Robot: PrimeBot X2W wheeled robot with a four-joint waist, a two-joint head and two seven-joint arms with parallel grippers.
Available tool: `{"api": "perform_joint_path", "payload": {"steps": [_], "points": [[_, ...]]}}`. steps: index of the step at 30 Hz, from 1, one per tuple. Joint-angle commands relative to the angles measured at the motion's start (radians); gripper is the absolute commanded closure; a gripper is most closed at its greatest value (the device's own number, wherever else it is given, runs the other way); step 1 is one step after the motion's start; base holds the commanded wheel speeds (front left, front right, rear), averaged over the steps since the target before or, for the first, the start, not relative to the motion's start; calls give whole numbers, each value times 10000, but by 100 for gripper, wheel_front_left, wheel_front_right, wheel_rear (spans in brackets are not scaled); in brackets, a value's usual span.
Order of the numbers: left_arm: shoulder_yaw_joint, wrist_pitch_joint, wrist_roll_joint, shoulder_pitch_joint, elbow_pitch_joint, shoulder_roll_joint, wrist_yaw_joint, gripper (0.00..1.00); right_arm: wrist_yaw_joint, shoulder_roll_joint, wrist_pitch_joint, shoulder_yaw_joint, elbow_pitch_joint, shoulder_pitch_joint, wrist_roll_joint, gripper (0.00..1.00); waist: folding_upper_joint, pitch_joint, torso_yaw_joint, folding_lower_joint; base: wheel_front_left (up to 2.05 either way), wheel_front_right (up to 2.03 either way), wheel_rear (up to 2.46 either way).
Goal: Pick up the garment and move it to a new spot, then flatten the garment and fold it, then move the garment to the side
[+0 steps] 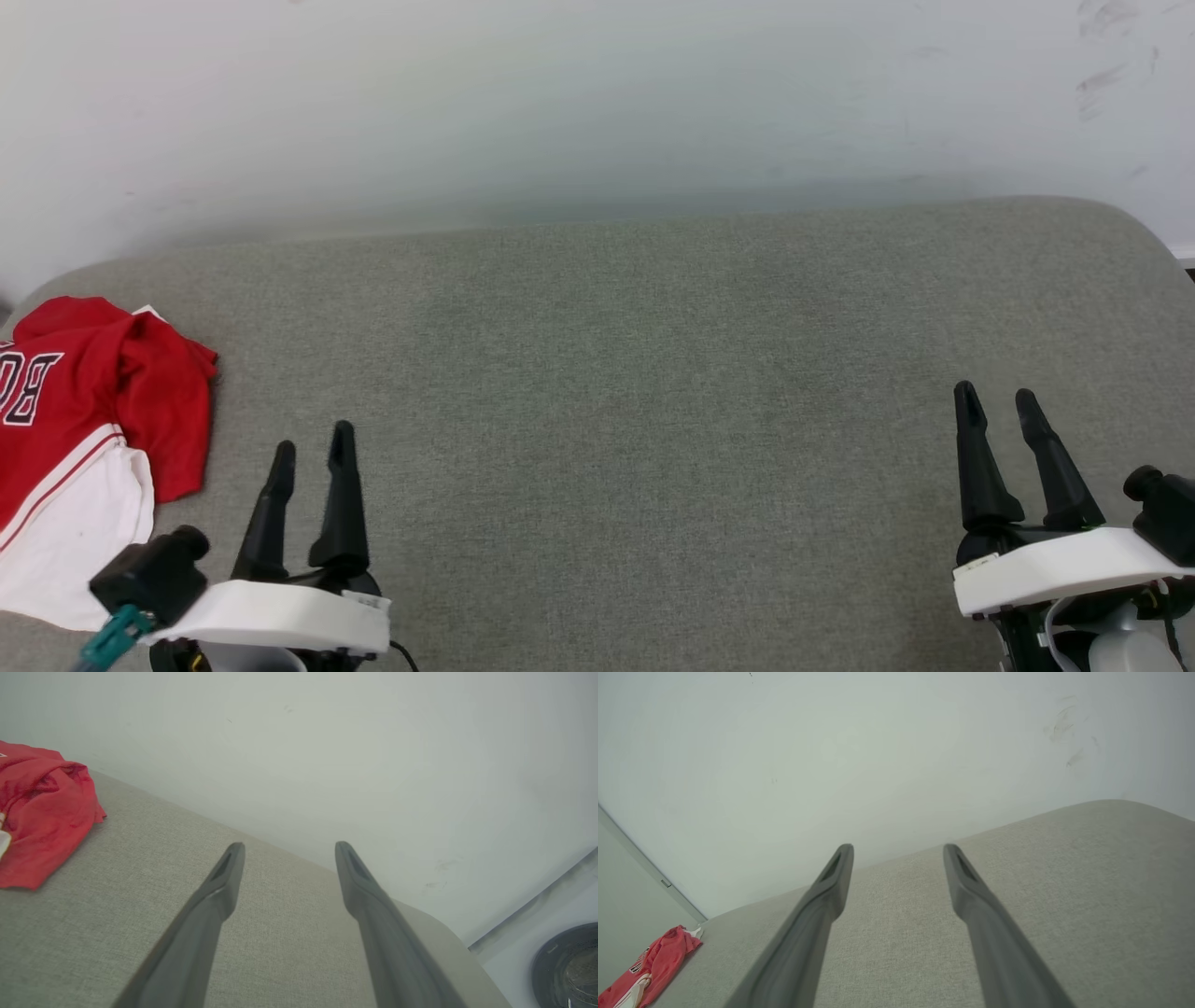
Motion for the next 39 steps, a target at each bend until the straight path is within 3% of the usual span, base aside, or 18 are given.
{"api": "perform_joint_path", "payload": {"steps": [1,7,22,28,31,39], "points": [[-110,-85,376,47,-170,20,69,0,0,-5,-80,-17,-135,-78,-151,0,-1,9,-12,0,0,0,0],[-771,-258,1433,103,-127,242,723,0,0,-3,-250,147,-81,-57,-1112,0,-1,25,-69,0,0,0,0],[-2728,-628,3123,-49,-27,1473,2814,0,0,-1,-625,409,60,-59,-3082,0,-1,91,-138,0,0,0,0],[-3255,-767,3371,-55,72,1748,3152,0,0,-1,-765,501,58,-79,-3664,0,-1,80,-170,0,0,0,0],[-3126,-855,3141,83,101,1575,3054,0,0,0,-851,529,29,-56,-3808,0,-1,76,-186,0,0,0,0],[-1756,-1017,3071,470,-121,722,1762,0,0,1,-1036,617,247,50,-3034,0,-1,73,-229,0,0,0,0]]}}
